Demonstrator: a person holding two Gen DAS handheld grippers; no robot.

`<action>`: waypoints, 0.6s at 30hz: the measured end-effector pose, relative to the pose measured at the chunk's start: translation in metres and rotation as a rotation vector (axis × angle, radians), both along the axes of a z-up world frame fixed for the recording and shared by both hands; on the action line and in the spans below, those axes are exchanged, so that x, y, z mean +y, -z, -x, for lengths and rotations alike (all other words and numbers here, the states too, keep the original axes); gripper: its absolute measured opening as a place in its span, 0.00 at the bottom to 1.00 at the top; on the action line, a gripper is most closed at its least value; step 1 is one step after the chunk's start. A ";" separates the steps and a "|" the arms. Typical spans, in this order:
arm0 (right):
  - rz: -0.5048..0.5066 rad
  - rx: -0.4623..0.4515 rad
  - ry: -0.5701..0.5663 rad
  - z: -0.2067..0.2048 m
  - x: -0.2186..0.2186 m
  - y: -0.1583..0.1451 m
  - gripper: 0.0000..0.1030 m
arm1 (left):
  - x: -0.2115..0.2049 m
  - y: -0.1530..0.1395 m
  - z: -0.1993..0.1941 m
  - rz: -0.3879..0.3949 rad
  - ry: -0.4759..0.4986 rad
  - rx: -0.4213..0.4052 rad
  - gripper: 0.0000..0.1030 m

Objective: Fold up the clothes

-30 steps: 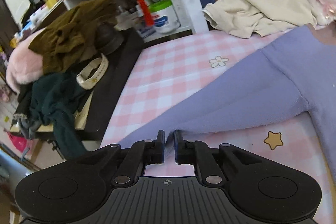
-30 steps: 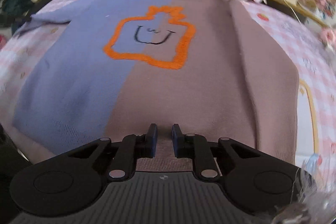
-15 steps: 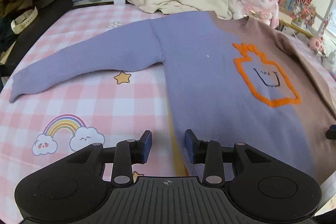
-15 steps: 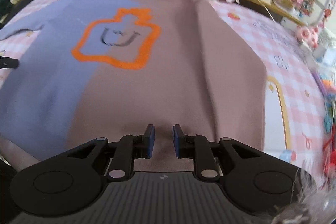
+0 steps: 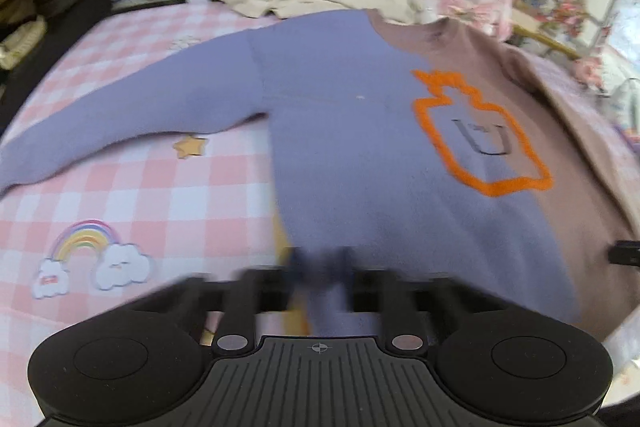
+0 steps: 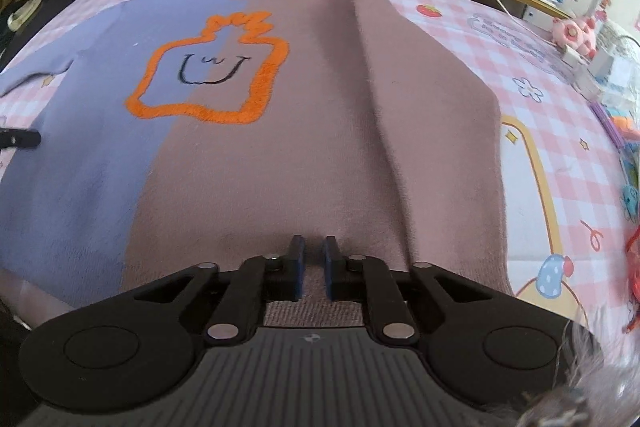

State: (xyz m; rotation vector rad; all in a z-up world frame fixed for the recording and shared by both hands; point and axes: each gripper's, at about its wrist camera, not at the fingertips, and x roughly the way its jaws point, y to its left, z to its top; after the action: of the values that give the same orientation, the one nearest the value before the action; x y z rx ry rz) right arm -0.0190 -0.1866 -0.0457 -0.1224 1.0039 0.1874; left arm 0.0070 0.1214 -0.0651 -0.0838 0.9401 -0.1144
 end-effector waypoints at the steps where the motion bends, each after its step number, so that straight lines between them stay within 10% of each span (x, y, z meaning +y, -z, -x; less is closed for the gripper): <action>1: 0.007 0.000 -0.010 0.000 0.003 0.000 0.06 | 0.002 0.000 0.001 0.006 -0.006 -0.004 0.04; 12: -0.045 0.032 -0.193 0.030 0.040 -0.006 0.07 | 0.040 -0.007 0.031 -0.062 -0.026 -0.009 0.08; 18: 0.155 -0.092 -0.162 0.031 0.023 -0.022 0.32 | 0.020 -0.021 0.051 -0.145 -0.021 -0.137 0.19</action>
State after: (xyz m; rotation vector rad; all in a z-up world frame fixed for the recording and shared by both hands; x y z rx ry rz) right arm -0.0501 -0.1638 -0.0237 -0.3515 0.9160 0.2493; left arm -0.0441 0.1413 -0.0436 0.0478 0.8084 -0.0323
